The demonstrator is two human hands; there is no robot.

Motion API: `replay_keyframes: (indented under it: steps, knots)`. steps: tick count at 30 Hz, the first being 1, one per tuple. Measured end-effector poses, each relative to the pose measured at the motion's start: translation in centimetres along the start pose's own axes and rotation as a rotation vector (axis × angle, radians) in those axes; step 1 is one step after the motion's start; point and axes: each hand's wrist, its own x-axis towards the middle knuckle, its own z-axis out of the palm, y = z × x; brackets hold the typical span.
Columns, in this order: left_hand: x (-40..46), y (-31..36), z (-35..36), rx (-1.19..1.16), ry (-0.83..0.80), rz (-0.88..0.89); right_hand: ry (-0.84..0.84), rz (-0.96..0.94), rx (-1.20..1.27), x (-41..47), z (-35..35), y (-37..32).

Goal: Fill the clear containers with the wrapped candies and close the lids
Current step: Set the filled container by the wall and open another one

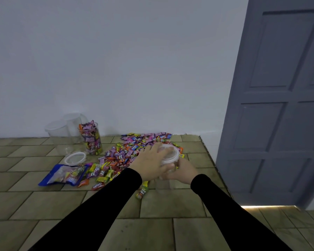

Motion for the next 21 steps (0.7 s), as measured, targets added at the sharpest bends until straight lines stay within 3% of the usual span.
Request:
replay_keyframes:
  steps: [10, 14, 19, 21]
  knots:
    - [0.3, 0.2, -0.6, -0.37, -0.102, -0.078, 0.002, 0.005, -0.023, 0.1, -0.3, 0.5]
    - [0.3, -0.6, -2.7, -0.601, 0.003, -0.104, -0.016, 0.042, -0.038, -0.4, -0.6, 0.4]
    - [-0.2, -1.6, -5.7, -0.508, 0.171, -0.238, 0.018, 0.091, -0.087, 0.1, -1.0, 0.9]
    - [-0.2, -3.1, -5.3, -0.446, 0.143, -0.329, 0.031, 0.097, -0.099, 0.4, -1.0, 1.0]
